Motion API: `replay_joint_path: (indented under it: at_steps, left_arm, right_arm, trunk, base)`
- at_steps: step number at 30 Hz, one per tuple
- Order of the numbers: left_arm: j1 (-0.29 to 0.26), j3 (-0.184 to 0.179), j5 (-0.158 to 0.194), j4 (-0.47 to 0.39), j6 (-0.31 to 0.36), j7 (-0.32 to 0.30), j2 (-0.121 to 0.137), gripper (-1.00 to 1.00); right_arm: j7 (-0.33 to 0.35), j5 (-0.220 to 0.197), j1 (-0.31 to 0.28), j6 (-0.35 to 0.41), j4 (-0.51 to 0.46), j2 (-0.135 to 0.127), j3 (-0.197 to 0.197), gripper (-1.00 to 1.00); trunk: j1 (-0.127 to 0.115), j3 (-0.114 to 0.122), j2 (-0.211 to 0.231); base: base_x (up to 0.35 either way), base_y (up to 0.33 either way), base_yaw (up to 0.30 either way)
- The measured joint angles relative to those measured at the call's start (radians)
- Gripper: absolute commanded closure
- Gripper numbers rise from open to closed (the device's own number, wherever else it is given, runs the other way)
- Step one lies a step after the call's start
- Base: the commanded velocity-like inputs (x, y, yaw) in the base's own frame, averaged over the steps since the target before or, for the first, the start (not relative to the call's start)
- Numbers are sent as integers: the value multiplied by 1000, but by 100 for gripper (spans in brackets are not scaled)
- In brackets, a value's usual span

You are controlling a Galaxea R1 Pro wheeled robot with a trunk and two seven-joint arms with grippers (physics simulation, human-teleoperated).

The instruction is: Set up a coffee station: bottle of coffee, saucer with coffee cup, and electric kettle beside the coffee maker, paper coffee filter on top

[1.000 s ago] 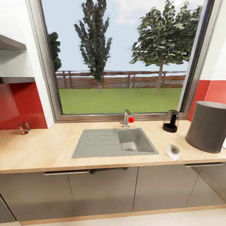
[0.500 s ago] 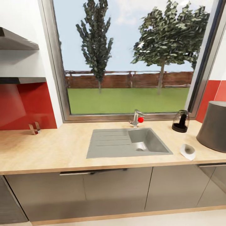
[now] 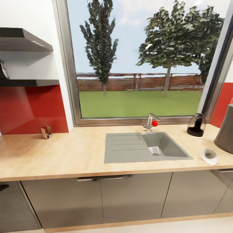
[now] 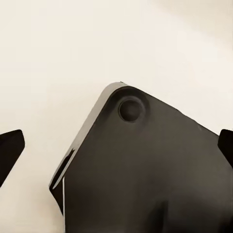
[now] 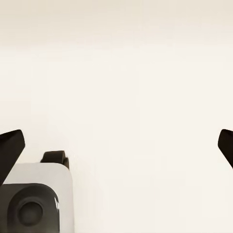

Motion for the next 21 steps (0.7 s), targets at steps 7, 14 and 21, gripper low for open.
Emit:
replay_joint_path:
  at_steps: [7, 14, 21]
  left_arm:
    - [1, 0, 0, 0, 0, 0, -1, -100]
    - [1, 0, 0, 0, -1, 0, -1, -100]
    - [0, 0, 0, 0, -2, 0, -1, -100]
  right_arm:
    - [-1, -3, 0, -5, 0, -2, 0, -100]
    - [-1, -3, 0, -5, 0, -2, 0, -100]
    - [0, -2, 0, -6, 0, -2, 0, -100]
  trunk:
    - [0, 0, 0]
    - [0, 0, 0]
    - [0, 0, 0]
  base:
    - [0, 343, 0]
    - [0, 343, 0]
    - [0, 343, 0]
